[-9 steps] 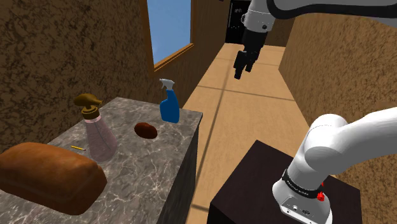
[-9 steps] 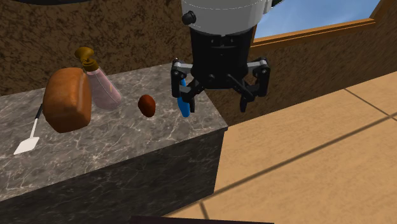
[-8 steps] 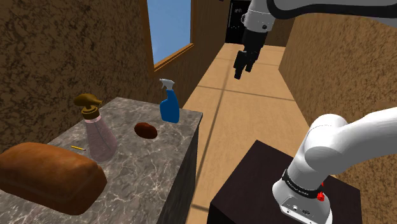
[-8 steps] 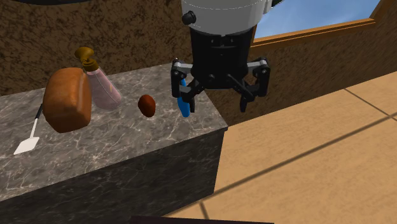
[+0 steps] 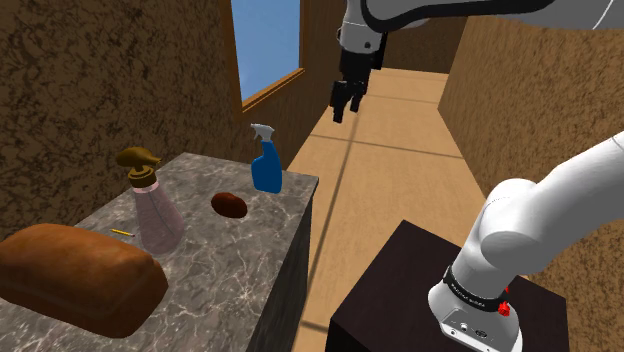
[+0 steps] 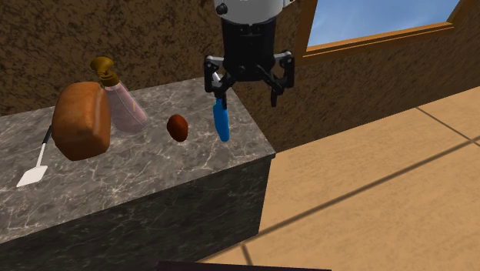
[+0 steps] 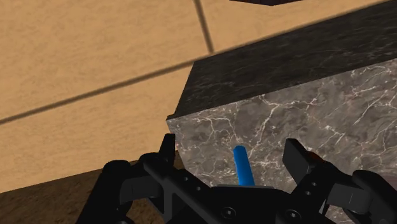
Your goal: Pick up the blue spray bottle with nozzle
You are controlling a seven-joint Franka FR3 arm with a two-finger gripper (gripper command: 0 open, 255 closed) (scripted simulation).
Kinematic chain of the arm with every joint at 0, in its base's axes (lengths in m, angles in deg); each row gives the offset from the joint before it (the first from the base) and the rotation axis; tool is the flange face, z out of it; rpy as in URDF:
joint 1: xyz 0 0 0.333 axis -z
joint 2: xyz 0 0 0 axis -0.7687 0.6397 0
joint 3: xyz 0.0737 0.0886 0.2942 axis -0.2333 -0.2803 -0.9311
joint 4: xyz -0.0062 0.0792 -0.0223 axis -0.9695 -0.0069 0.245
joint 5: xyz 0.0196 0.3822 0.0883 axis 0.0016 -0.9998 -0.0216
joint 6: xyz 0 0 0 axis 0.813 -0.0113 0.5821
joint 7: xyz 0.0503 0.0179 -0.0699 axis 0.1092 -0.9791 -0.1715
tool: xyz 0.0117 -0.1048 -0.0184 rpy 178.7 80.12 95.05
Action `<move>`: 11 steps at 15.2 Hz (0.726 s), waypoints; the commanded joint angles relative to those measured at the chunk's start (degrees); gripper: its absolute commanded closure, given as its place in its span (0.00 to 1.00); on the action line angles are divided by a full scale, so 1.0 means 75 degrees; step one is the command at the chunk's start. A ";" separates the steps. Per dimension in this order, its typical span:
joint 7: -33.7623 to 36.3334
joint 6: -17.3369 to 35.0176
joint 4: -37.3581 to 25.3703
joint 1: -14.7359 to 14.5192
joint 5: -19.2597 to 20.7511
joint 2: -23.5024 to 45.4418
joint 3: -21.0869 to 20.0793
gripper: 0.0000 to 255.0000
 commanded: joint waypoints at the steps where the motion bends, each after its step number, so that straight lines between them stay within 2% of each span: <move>1: -0.0091 0.0106 -0.0419 -0.0071 -0.0043 0.0605 -0.0029 0.00; 11: -0.0502 0.0040 -0.3260 -0.0364 -0.0189 0.3767 -0.0256 0.00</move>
